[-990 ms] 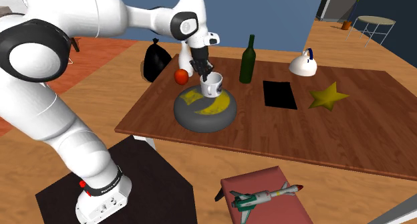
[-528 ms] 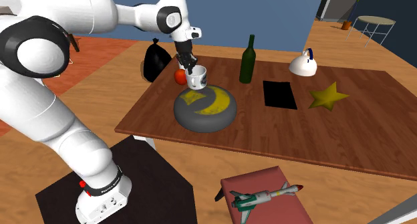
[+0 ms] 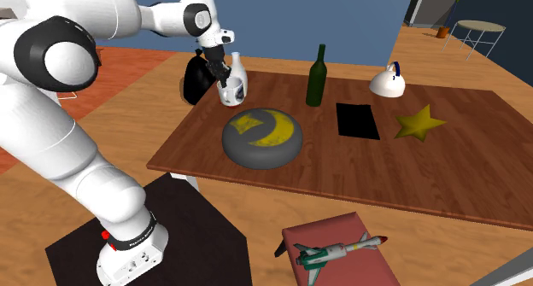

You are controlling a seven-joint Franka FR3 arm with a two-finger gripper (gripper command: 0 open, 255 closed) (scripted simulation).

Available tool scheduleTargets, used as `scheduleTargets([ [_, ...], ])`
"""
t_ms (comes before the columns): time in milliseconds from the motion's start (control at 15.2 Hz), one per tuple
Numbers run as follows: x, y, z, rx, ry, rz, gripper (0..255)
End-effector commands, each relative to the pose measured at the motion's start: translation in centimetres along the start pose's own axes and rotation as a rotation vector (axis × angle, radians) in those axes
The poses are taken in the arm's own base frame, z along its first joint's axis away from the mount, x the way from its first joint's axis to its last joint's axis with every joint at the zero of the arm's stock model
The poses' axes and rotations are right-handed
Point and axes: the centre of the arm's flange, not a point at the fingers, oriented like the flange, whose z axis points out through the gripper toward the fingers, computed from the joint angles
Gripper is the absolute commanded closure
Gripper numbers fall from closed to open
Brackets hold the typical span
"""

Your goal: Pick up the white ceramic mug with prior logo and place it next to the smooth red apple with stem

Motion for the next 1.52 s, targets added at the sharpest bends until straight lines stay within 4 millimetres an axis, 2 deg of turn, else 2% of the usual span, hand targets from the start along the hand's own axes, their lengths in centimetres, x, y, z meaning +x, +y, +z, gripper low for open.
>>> scheduleTargets([
  [0,0.0,-2.5,0.1,0.0,0.0,0.002,255],
  [528,-0.4,-13.1,-0.6,0.0,0.0,0.002,255],
  [594,-0.4,-13.8,-0.7,0.0,0.0,0.002,255],
  [1452,-1.0,-14.3,6.2,0.0,0.0,0.002,255],
])
